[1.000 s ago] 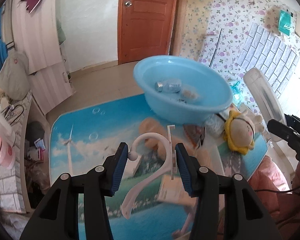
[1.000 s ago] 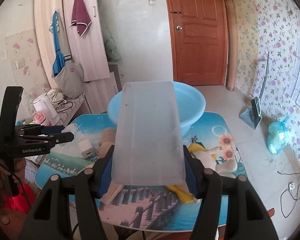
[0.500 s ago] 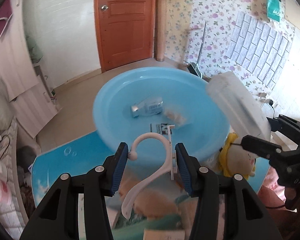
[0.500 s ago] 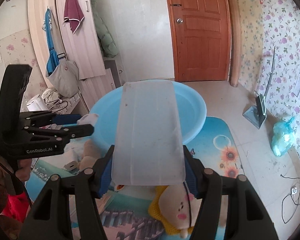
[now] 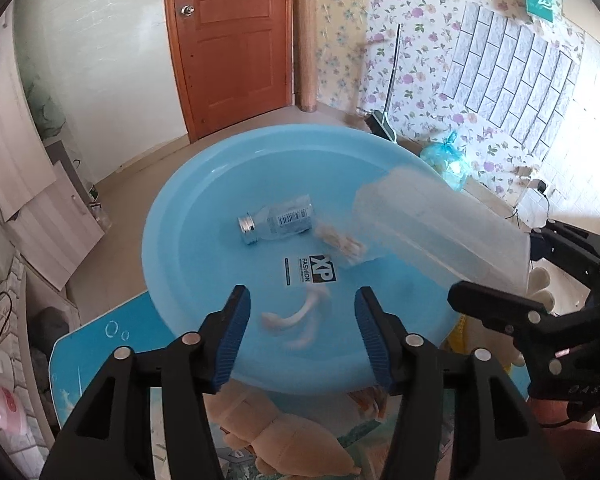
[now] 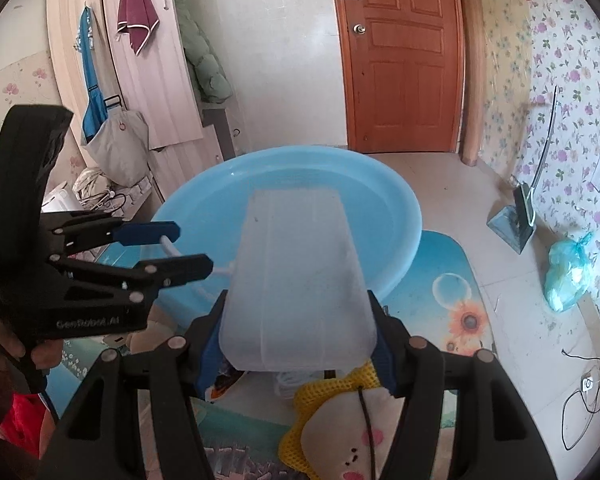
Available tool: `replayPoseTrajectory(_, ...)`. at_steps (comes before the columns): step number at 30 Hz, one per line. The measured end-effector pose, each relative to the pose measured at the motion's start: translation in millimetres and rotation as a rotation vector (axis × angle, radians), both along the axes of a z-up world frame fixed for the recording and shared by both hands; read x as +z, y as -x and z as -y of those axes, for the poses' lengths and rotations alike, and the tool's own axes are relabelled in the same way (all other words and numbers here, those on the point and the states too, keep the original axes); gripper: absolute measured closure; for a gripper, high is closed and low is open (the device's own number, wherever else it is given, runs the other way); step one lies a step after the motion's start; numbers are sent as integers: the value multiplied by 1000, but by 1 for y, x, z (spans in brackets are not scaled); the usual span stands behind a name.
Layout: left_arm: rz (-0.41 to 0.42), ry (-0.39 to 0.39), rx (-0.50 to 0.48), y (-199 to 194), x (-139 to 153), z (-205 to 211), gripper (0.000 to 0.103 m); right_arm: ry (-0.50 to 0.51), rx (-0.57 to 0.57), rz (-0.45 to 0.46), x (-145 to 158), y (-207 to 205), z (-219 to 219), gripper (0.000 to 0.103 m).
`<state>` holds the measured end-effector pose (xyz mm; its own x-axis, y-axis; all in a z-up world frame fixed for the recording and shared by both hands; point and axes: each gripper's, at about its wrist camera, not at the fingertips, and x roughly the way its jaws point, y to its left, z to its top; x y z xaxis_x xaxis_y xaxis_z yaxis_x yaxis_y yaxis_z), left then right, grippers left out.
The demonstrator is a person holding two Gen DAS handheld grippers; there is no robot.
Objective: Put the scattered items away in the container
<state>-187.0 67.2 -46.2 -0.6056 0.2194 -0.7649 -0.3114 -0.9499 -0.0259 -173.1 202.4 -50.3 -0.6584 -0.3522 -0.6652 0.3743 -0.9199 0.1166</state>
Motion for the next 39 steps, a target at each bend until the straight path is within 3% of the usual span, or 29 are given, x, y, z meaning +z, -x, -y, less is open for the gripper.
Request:
replayPoseTrajectory(6,-8,3,20,-16,4,12,46,-11,1,1,4,-5,6,40)
replayPoseTrajectory(10,-16,7,49,-35,4,27,38,-17,6,-4,7,-17,6,40)
replayPoseTrajectory(16,7,-6,113,-59,0,53,38,-30,-24,16,5,-35,-3,40)
replayPoseTrajectory(26,31,-16,155,-101,-12,74,19,-66,-79,57,-4,-62,-18,40)
replayPoseTrajectory(39,103,12,144,-131,-45,66,17,-83,-80,97,-17,-82,-20,40)
